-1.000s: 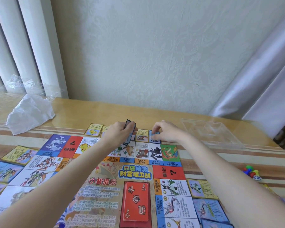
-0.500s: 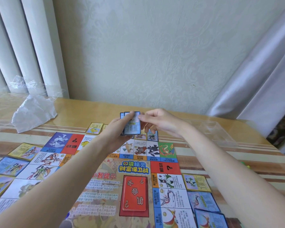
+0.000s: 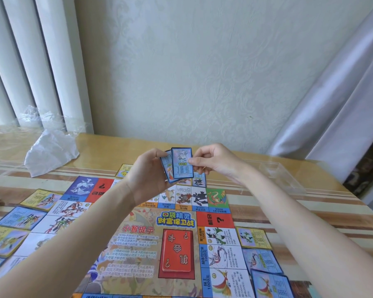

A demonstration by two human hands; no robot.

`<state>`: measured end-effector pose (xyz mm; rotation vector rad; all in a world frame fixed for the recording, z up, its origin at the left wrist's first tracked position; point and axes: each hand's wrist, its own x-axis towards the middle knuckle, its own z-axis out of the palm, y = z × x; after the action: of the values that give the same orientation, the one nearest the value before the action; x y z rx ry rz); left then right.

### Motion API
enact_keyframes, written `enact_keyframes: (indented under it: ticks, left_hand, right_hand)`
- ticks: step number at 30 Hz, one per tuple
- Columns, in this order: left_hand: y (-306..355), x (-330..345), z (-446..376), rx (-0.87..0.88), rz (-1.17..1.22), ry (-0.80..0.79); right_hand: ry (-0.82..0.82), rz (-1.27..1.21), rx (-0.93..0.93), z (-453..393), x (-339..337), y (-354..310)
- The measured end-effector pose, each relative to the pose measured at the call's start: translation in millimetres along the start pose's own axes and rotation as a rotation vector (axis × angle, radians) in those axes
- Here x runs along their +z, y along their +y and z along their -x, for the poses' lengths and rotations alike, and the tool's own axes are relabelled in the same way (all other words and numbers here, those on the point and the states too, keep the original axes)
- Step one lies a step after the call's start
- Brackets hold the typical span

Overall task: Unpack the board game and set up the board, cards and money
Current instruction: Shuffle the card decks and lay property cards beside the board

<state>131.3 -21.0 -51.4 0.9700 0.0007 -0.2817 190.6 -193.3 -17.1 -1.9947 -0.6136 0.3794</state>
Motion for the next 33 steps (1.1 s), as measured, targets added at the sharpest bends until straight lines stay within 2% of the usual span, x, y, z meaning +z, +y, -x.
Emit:
enact_keyframes:
  ticks: [6, 9, 14, 19, 26, 33]
  left_hand:
    - [0, -6, 1, 0.032, -0.088, 0.072]
    - [1, -9, 2, 0.033, -0.178, 0.09]
    - [-5, -6, 0, 0.016, -0.143, 0.093]
    - [-16, -7, -4, 0.058, -0.1, 0.205]
    - [-17, -11, -3, 0.104, -0.043, 0.202]
    - [-12, -6, -2, 0.099, 0.035, 0.108]
  right_hand:
    - [0.301, -0.251, -0.005, 1, -9, -7]
    - [0.358, -0.161, 0.001, 3, -14, -5]
    - [0.187, 0.06, -0.049, 3, 1, -7]
    - [0.099, 0.018, 0.006, 1, 12, -10]
    - [-0.028, 0.065, 0.088, 8, 17, -4]
    - [-0.012, 0.022, 0.089, 6, 23, 2]
